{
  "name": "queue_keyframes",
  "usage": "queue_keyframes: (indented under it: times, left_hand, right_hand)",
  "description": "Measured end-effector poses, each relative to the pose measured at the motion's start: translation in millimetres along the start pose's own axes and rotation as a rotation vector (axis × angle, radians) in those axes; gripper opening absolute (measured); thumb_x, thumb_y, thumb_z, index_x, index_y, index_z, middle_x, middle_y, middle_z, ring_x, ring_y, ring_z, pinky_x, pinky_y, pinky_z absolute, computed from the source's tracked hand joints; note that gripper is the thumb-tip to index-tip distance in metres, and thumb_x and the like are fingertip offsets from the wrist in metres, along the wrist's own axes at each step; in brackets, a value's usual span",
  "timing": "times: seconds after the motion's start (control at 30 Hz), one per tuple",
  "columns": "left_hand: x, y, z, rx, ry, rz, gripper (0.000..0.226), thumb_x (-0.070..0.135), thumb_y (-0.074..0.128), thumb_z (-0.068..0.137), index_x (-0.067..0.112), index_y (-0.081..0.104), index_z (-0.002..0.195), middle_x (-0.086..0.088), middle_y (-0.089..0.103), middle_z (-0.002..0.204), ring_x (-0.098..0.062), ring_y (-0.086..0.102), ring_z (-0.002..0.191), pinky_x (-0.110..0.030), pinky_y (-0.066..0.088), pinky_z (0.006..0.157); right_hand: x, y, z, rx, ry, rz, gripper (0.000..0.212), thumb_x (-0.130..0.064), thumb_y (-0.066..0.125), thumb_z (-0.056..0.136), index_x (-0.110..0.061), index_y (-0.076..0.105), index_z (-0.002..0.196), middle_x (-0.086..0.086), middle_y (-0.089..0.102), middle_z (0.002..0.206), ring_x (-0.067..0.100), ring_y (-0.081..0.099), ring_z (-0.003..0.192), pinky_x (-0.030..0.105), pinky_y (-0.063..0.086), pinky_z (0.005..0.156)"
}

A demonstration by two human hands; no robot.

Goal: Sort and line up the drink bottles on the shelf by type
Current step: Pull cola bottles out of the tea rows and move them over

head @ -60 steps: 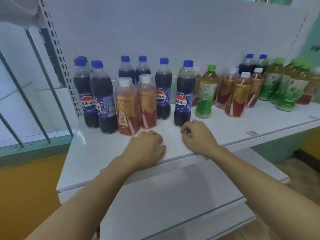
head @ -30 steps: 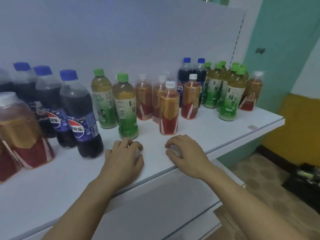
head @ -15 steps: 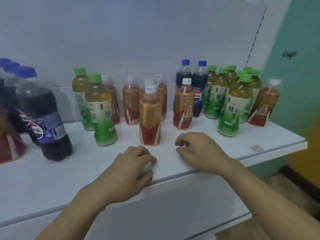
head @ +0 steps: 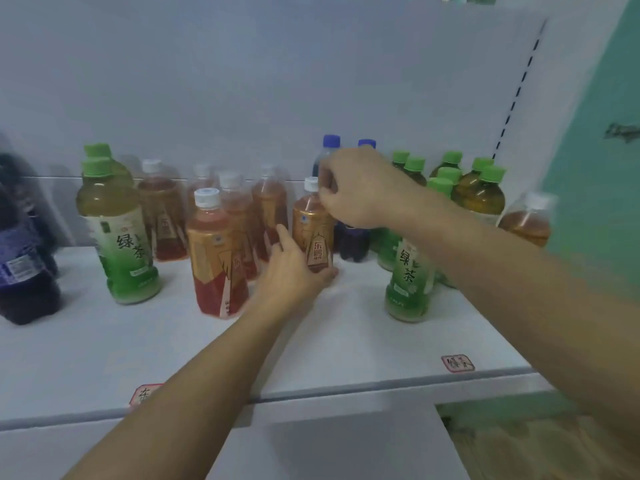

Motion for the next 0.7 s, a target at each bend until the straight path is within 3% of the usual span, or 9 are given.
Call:
queue_keyframes:
  times: [0.07,0.17,0.23,0.3,0.4,0.5,0.63,0.7]
  left_hand:
    - [2,6,6,0.022,-0.018,0.0,0.102,0.055,0.074,0.082,0.017,0.013,0.154,-0.01,0.055,0.14,-0.034,0.055,0.127,-0.059,0.045,0.105]
    - [1,9,10,0.04,-0.024,0.003,0.076,0.047,0.067,0.09,0.016,0.026,0.145,-0.007,0.062,0.128,-0.031,0.062,0.115,-0.054,0.051,0.1]
    - [0,8,12,0.079,-0.047,-0.004,0.069,0.043,0.067,0.092,0.014,0.029,0.141,-0.01,0.062,0.127,-0.031,0.063,0.112,-0.048,0.054,0.095]
    - [-1,8,13,0.086,-0.077,-0.038,0.076,0.04,0.069,0.091,0.011,0.025,0.146,-0.012,0.057,0.136,-0.031,0.06,0.119,-0.047,0.052,0.099]
    - [-4,12,7,0.116,-0.094,-0.027,0.084,0.041,0.071,0.09,0.007,0.023,0.15,-0.014,0.045,0.145,-0.032,0.051,0.13,-0.046,0.045,0.107]
    - [-2,15,0,0.143,-0.088,-0.033,0.066,0.038,0.07,0.09,0.008,0.035,0.137,-0.012,0.051,0.132,-0.031,0.055,0.119,-0.043,0.05,0.098]
    - [4,20,-4,0.111,-0.097,-0.028,0.04,0.041,0.065,0.09,0.014,0.053,0.117,-0.004,0.064,0.113,-0.025,0.061,0.099,-0.039,0.056,0.087]
    - [13,29,-8,0.087,-0.035,-0.049,0.043,0.048,0.064,0.089,0.017,0.058,0.117,-0.002,0.066,0.114,-0.021,0.061,0.098,-0.038,0.056,0.088]
  right_hand:
    - [8,-15,20,-0.056,-0.035,-0.127,0.018,-0.022,0.053,0.088,-0.011,0.066,0.094,0.007,0.064,0.084,0.027,0.062,0.078,0.036,0.056,0.07]
    - [27,-38,53,-0.081,-0.032,-0.316,0.012,-0.021,0.059,0.091,-0.011,0.063,0.096,0.01,0.06,0.087,0.031,0.059,0.082,0.033,0.053,0.071]
    - [42,-46,75,-0.093,0.0,-0.38,0.016,-0.017,0.062,0.086,-0.008,0.067,0.099,0.013,0.067,0.094,0.034,0.064,0.088,0.037,0.057,0.079]
    - [55,-45,91,-0.14,0.035,-0.419,0.026,-0.019,0.066,0.084,-0.01,0.069,0.108,0.015,0.07,0.102,0.034,0.068,0.087,0.042,0.059,0.083]
    - [75,-34,101,-0.241,0.104,-0.354,0.033,-0.035,0.062,0.092,-0.012,0.065,0.115,0.012,0.07,0.101,0.029,0.072,0.066,0.041,0.062,0.073]
    - [90,-20,105,-0.332,0.106,-0.252,0.038,-0.051,0.059,0.095,-0.017,0.061,0.111,0.009,0.065,0.105,0.028,0.073,0.066,0.032,0.058,0.057]
    - [91,-17,105,-0.346,0.052,-0.176,0.035,-0.046,0.061,0.096,-0.014,0.06,0.107,0.012,0.065,0.1,0.024,0.064,0.067,0.024,0.046,0.05]
    - [89,-24,100,-0.37,0.037,-0.085,0.027,-0.038,0.065,0.096,-0.013,0.061,0.106,0.011,0.061,0.102,0.022,0.062,0.068,0.024,0.048,0.044]
Point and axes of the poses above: each hand's wrist, its own z-axis towards the middle knuckle, its own y-axis out of the palm, x = y × z, the point moved 2 cm from there along z, towards the middle knuckle
